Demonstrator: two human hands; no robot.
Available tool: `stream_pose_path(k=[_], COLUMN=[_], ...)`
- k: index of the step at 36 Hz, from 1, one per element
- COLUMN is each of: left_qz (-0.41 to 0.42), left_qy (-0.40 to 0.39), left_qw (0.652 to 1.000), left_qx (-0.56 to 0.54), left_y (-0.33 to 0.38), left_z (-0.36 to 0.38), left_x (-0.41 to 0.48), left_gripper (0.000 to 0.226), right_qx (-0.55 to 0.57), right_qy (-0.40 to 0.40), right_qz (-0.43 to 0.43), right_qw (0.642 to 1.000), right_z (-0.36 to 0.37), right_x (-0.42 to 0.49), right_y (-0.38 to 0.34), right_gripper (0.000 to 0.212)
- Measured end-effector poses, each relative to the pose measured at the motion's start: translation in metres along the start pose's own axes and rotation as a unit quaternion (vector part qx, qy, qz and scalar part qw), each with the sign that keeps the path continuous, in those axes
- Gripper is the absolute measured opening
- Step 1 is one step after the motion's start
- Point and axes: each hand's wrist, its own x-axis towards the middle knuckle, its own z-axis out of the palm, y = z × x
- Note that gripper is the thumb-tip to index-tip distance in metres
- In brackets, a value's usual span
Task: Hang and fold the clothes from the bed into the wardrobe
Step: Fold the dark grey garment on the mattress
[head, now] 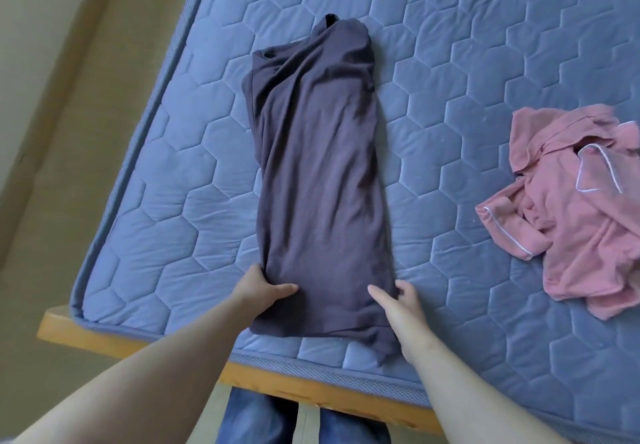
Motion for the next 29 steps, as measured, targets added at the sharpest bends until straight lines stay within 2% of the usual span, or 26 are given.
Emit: stream_pose_path(k=[5,8,10,13,16,19,24,26,27,29], left_qz=[-0.042,-0.046,-0.052,-0.072,-0.064,-0.033,0.039,0.072,0.089,0.129], left_qy=[-0.084,-0.094,-0.109,-0.176,-0.218,-0.218,-0.160,-0.172,-0.178,-0.189], left_qw=[0.995,0.994,0.992,0.980,0.968,0.963,0.943,0.905,0.870,0.788], left_qx=[-0.035,-0.031,-0.033,-0.066,-0.109,-0.156,-0.289,-0.383,-0.451,-0.572], left_y=[-0.003,-0.004,-0.001,0.010,0.032,0.063,0.134,0.166,0.181,0.210], left_z=[0.000,-0.007,-0.018,-0.044,-0.073,-0.097,-0.127,-0.141,-0.147,-0.158], left_x=[-0.001,-0.008,-0.015,-0.027,-0.033,-0.038,-0.042,-0.040,-0.040,-0.040], left_gripper=[0.046,0.046,0.053,0.060,0.035,0.010,0.032,0.051,0.051,0.036], right_qx=[-0.086,-0.052,-0.022,-0.015,0.012,0.063,0.132,0.208,0.252,0.306], right_qy=[-0.042,-0.068,-0.094,-0.173,-0.242,-0.259,-0.245,-0.239,-0.241,-0.250], right_qz=[0.017,0.060,0.084,0.104,0.089,0.068,0.037,-0.006,-0.034,-0.103], right_qw=[0.995,0.994,0.992,0.979,0.966,0.961,0.960,0.948,0.937,0.913], right_z=[0.009,0.005,0.000,-0.010,-0.020,-0.020,-0.007,-0.002,0.002,0.007], right_x=[0.000,-0.007,-0.017,-0.032,-0.043,-0.046,-0.042,-0.038,-0.036,-0.032], right_y=[0.005,0.007,0.003,-0.016,-0.052,-0.094,-0.180,-0.222,-0.242,-0.275], right_gripper=[0.018,0.020,0.024,0.023,0.012,0.011,0.018,0.020,0.021,0.031])
